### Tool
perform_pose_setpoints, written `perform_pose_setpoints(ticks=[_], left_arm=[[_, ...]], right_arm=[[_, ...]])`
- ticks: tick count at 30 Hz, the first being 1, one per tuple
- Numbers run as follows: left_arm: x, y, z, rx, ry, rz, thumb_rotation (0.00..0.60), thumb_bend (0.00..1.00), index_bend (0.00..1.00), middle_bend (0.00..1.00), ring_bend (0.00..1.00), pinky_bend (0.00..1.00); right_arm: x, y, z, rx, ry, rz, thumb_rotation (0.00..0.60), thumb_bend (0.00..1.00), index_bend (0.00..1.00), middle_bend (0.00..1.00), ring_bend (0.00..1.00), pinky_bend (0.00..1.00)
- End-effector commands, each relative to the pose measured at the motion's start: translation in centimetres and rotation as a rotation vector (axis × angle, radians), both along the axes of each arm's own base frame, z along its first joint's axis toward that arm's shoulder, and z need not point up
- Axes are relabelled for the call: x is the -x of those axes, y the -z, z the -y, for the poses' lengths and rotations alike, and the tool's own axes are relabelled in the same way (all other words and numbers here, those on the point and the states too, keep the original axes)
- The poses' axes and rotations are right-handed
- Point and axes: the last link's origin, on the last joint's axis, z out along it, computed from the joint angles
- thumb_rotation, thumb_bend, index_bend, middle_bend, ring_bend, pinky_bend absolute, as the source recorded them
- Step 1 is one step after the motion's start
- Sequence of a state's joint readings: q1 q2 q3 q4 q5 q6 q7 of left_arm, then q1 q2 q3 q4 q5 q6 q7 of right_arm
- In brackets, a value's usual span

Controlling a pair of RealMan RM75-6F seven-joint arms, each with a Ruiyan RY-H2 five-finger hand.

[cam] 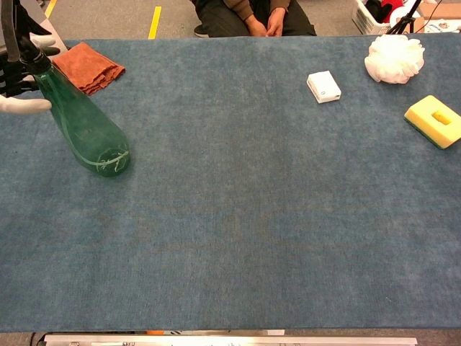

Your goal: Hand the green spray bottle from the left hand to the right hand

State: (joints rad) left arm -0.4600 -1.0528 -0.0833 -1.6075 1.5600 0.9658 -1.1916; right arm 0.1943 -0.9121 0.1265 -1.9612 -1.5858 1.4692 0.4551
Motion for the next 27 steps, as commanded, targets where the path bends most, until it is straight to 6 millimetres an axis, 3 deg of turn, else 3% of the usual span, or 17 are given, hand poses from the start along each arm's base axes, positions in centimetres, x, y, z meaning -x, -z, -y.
perform_pose_setpoints(ticks=[1, 27], left_arm=[[0.2, 0.5, 0.0, 0.008, 0.005, -0.011, 0.6, 0.15, 0.0, 0.0, 0.0, 0.15], [1.7, 4.7, 0.0, 0.049, 0.046, -0.091, 0.6, 0.15, 0.0, 0.0, 0.0, 0.14]], right_arm=[[0.0, 0.0, 0.0, -0.002, 0.001, -0.001, 0.6, 0.06, 0.0, 0.02, 0.0, 0.0], [0.4, -0.1, -0.4, -0.003, 0.021, -0.009, 0.6, 0.06, 0.0, 0.02, 0.0, 0.0]])
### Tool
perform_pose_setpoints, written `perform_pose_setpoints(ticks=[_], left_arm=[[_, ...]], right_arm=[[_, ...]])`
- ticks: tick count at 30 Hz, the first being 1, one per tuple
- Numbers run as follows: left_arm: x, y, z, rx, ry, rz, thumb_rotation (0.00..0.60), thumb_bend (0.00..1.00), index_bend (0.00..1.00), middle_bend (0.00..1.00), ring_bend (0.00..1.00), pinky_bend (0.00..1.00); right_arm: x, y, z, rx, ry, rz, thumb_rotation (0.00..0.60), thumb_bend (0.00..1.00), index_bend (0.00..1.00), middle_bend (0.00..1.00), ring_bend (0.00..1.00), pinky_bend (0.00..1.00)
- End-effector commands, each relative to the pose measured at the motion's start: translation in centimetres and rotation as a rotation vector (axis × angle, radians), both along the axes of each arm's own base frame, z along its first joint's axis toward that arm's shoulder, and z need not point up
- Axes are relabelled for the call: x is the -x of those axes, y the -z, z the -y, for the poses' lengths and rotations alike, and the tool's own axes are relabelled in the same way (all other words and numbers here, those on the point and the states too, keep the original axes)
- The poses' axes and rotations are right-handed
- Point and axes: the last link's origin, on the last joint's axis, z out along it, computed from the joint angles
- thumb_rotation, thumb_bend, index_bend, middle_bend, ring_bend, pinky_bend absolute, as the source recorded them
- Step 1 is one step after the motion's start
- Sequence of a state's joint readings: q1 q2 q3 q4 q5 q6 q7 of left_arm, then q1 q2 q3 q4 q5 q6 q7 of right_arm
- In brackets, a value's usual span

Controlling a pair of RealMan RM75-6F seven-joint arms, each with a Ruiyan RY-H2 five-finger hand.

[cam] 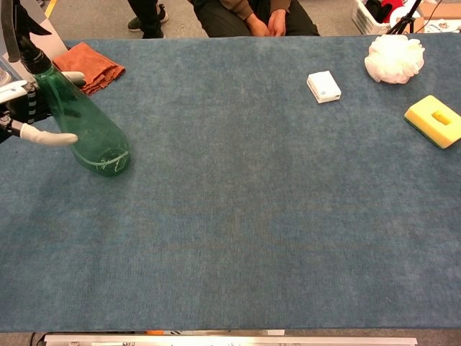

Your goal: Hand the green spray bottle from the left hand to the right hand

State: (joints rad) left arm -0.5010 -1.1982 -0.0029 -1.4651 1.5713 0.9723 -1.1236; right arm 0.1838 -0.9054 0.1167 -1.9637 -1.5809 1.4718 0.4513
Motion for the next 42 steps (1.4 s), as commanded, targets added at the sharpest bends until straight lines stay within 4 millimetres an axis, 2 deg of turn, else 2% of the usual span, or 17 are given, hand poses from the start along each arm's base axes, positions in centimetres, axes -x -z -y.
perform_pose_setpoints(ticks=[1, 22, 24, 26, 30, 33, 36, 42], left_arm=[[0.2, 0.6, -0.1, -0.003, 0.0, -0.002, 0.6, 0.15, 0.0, 0.0, 0.0, 0.14], [1.1, 4.1, -0.2, 0.016, -0.027, 0.008, 0.6, 0.15, 0.02, 0.01, 0.0, 0.14], [1.2, 4.5, -0.3, 0.004, -0.037, 0.01, 0.6, 0.15, 0.07, 0.05, 0.0, 0.17], [1.3, 4.8, -0.4, -0.01, -0.056, 0.017, 0.6, 0.15, 0.14, 0.13, 0.05, 0.23], [1.3, 5.3, -0.6, -0.025, -0.089, 0.025, 0.6, 0.16, 0.33, 0.32, 0.26, 0.43], [1.1, 5.2, -0.7, -0.028, -0.093, 0.029, 0.6, 0.2, 0.42, 0.4, 0.35, 0.53], [0.5, 4.9, -0.8, -0.031, -0.079, 0.028, 0.6, 0.2, 0.44, 0.43, 0.36, 0.57], [-2.1, 4.0, -0.8, -0.043, -0.034, 0.05, 0.6, 0.2, 0.44, 0.43, 0.36, 0.57]], right_arm=[[0.0, 0.0, 0.0, -0.001, 0.001, -0.001, 0.6, 0.06, 0.0, 0.02, 0.0, 0.0], [0.5, -0.2, -0.2, 0.004, 0.024, -0.007, 0.6, 0.06, 0.0, 0.02, 0.0, 0.0], [0.5, -0.2, -0.2, 0.004, 0.026, -0.005, 0.6, 0.06, 0.0, 0.02, 0.0, 0.0], [0.5, -0.2, -0.2, 0.002, 0.026, -0.006, 0.6, 0.06, 0.0, 0.02, 0.0, 0.0], [0.5, -0.1, -0.1, -0.004, 0.026, -0.004, 0.6, 0.06, 0.0, 0.02, 0.0, 0.0], [0.3, 0.1, 0.0, -0.011, 0.02, 0.002, 0.6, 0.06, 0.0, 0.02, 0.0, 0.0], [-0.1, 0.4, 0.3, -0.026, 0.005, 0.015, 0.6, 0.06, 0.0, 0.02, 0.0, 0.0], [-2.0, 1.9, 1.3, -0.094, -0.055, 0.057, 0.6, 0.06, 0.0, 0.02, 0.0, 0.0]])
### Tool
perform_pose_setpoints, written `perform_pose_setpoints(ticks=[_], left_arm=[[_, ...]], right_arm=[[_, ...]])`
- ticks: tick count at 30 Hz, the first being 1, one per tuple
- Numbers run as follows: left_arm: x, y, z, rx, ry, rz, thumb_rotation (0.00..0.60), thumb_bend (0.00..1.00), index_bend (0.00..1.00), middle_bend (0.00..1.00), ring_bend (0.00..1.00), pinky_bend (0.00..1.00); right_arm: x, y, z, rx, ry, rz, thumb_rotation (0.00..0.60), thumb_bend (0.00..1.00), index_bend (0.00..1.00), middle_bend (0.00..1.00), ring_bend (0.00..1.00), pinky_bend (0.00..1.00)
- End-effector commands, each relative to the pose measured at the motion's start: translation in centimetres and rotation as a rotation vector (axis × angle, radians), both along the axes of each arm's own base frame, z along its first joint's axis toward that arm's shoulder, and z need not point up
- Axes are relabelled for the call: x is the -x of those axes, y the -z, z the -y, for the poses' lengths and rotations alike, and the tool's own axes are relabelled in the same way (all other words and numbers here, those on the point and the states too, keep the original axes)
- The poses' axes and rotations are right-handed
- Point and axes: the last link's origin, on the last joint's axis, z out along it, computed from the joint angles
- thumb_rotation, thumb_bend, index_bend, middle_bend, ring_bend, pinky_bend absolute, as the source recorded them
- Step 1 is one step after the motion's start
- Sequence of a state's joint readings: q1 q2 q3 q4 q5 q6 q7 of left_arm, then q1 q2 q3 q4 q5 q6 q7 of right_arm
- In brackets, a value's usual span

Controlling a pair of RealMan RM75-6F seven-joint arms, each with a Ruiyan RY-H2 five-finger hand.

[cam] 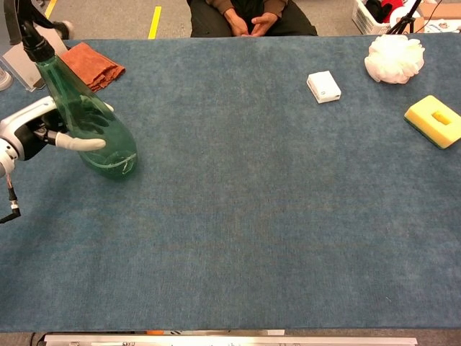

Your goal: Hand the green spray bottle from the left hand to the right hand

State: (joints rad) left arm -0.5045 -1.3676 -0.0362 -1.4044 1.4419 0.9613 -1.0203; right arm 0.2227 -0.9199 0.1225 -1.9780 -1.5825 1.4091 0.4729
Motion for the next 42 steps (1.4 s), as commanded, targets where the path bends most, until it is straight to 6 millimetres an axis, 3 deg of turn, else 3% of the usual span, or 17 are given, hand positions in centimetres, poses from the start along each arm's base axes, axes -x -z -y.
perform_pose_setpoints(ticks=[1, 10, 17, 31, 42], left_arm=[[-1.9, -0.7, -0.2, -0.021, 0.033, 0.005, 0.6, 0.2, 0.43, 0.43, 0.36, 0.57], [-7.3, -0.8, 0.3, -0.034, 0.117, -0.006, 0.6, 0.2, 0.42, 0.43, 0.36, 0.57], [-9.6, 0.0, -0.1, -0.023, 0.127, -0.045, 0.6, 0.2, 0.42, 0.42, 0.36, 0.57], [-12.7, 1.9, 0.0, 0.016, 0.126, -0.082, 0.6, 0.2, 0.41, 0.42, 0.36, 0.57], [-13.7, 2.5, -0.6, 0.012, 0.12, -0.102, 0.6, 0.2, 0.41, 0.42, 0.36, 0.57]], right_arm=[[-1.4, 1.0, 0.6, -0.04, -0.038, 0.037, 0.6, 0.06, 0.0, 0.02, 0.0, 0.0], [-5.6, 4.6, 3.0, -0.192, -0.072, 0.204, 0.6, 0.06, 0.0, 0.02, 0.0, 0.0], [-7.8, 7.3, 4.3, -0.303, -0.061, 0.301, 0.6, 0.07, 0.0, 0.02, 0.0, 0.0], [-13.5, 12.9, 7.4, -0.391, -0.1, 0.376, 0.6, 0.07, 0.0, 0.02, 0.0, 0.0], [-17.3, 15.5, 7.8, -0.426, -0.118, 0.407, 0.6, 0.09, 0.0, 0.03, 0.0, 0.0]])
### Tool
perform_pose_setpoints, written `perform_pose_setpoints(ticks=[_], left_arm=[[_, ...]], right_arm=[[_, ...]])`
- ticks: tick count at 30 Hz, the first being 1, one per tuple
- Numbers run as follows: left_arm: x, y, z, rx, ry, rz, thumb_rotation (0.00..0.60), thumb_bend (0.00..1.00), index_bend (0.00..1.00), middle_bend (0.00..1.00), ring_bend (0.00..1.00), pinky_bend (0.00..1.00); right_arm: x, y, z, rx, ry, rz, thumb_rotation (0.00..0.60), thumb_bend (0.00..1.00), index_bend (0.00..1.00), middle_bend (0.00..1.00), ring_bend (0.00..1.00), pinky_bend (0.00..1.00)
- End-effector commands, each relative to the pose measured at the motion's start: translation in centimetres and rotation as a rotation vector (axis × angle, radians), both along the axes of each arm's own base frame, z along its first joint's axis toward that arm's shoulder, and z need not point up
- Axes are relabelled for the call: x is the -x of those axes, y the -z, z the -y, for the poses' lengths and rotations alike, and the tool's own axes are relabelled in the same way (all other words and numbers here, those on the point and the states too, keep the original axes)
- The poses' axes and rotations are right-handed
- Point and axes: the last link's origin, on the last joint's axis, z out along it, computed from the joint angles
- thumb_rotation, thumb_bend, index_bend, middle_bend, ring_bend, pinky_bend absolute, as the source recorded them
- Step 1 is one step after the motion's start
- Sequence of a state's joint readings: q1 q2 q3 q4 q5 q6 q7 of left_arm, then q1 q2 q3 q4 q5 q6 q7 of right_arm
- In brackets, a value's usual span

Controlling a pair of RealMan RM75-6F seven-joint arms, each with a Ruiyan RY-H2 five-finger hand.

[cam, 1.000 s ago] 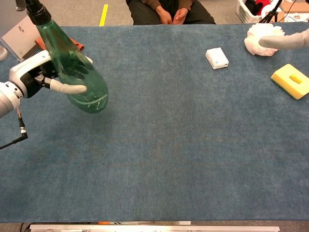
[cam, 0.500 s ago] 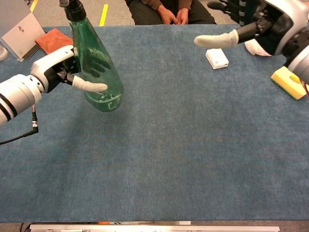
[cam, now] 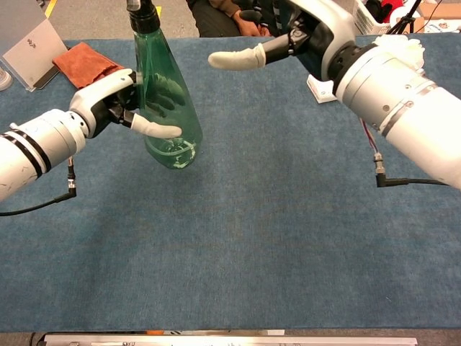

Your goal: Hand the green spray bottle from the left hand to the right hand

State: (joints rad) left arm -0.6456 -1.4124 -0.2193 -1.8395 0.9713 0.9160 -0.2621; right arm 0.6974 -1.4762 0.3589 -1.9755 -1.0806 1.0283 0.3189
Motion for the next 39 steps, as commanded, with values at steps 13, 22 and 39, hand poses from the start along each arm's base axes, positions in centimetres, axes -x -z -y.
perform_pose_setpoints(ticks=[13, 22, 39], left_arm=[[-0.9, 0.8, -0.3, -0.005, -0.004, -0.035, 0.6, 0.21, 0.41, 0.42, 0.36, 0.57], [-1.2, 0.9, -0.4, -0.004, -0.004, -0.059, 0.6, 0.23, 0.41, 0.42, 0.36, 0.57], [-1.8, 1.0, -0.6, 0.004, -0.013, -0.072, 0.6, 0.25, 0.41, 0.42, 0.36, 0.58]], right_arm=[[-4.0, 2.4, 0.5, 0.04, -0.001, 0.018, 0.6, 0.12, 0.0, 0.06, 0.0, 0.0], [-5.5, 4.1, 0.9, 0.047, 0.025, 0.01, 0.6, 0.18, 0.0, 0.09, 0.03, 0.0], [-7.6, 6.3, 0.8, 0.062, 0.048, 0.036, 0.6, 0.27, 0.09, 0.2, 0.15, 0.08]])
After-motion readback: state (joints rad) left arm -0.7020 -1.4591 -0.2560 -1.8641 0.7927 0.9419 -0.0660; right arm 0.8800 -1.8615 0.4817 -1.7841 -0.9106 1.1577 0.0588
